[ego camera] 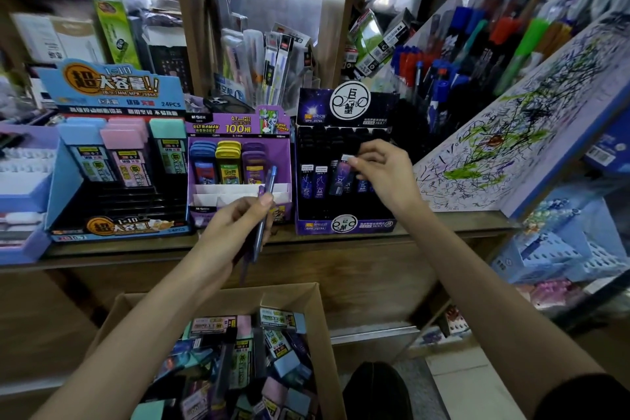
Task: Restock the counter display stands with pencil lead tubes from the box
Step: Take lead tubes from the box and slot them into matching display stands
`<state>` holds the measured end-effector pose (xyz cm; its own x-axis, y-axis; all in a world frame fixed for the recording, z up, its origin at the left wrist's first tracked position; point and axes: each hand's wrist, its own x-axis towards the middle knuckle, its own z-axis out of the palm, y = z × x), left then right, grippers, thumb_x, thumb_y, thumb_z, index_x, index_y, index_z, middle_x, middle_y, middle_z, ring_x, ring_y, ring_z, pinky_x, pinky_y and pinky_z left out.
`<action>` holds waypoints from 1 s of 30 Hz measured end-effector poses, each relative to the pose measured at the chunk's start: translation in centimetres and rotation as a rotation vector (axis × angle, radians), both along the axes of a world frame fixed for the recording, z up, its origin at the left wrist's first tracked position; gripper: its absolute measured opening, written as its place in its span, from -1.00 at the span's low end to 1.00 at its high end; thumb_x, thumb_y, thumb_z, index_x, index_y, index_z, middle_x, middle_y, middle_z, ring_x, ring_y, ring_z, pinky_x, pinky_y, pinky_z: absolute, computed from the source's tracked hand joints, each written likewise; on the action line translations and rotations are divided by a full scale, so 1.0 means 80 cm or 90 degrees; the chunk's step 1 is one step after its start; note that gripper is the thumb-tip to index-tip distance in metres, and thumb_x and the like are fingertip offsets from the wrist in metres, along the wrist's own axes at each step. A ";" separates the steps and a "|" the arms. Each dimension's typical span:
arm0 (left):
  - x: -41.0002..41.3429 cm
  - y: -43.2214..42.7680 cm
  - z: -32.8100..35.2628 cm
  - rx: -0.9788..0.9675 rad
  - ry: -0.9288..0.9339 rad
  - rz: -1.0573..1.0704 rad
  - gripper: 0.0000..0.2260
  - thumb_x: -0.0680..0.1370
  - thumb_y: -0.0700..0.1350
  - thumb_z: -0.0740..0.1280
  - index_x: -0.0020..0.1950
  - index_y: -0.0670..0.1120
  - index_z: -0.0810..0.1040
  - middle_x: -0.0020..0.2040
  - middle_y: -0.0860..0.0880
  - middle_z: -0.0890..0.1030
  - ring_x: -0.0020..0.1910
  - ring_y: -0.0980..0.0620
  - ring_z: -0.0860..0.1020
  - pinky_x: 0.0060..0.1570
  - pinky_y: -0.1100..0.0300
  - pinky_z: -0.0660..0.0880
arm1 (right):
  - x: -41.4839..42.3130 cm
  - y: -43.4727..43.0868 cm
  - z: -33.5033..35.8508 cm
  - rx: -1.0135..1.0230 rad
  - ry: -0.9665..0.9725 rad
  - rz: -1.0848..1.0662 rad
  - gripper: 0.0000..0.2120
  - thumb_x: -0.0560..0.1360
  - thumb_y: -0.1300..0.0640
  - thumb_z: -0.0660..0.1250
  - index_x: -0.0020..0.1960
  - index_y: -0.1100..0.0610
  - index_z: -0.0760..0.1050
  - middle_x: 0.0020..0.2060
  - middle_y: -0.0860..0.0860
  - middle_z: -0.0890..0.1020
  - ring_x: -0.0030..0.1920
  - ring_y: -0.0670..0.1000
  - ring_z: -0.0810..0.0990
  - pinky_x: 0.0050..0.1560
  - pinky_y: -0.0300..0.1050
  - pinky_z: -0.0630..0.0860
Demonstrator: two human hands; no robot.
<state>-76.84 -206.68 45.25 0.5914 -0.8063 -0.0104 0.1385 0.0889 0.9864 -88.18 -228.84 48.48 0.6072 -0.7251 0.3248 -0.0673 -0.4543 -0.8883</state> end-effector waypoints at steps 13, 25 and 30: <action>0.006 0.002 -0.013 -0.009 -0.033 0.088 -0.64 0.29 0.06 0.43 0.03 -0.02 0.56 -0.33 0.15 0.64 -0.37 0.26 0.58 -0.42 0.42 0.44 | 0.011 -0.012 -0.023 0.003 0.065 0.012 -0.88 0.45 0.24 0.41 -0.12 0.06 0.52 -0.21 0.08 0.64 -0.21 -0.05 0.62 -0.18 -0.22 0.58; 0.014 0.013 -0.005 -0.017 -0.131 0.066 -0.68 0.31 0.11 0.41 0.01 0.07 0.51 -0.35 0.21 0.60 -0.35 0.27 0.55 -0.39 0.39 0.45 | -0.002 0.043 0.024 -0.279 0.242 -0.083 -0.75 0.54 -0.04 0.28 -0.09 0.13 0.59 -0.32 -0.01 0.63 -0.29 -0.04 0.61 -0.25 -0.19 0.50; 0.015 0.017 -0.002 -0.043 -0.179 0.051 -0.65 0.31 0.13 0.42 0.04 0.09 0.51 -0.23 0.17 0.64 -0.26 0.24 0.58 -0.32 0.37 0.48 | 0.019 0.113 0.037 0.069 0.089 0.201 -0.92 0.51 0.05 0.33 -0.13 0.01 0.57 -0.28 -0.02 0.66 -0.27 -0.10 0.66 -0.30 -0.23 0.55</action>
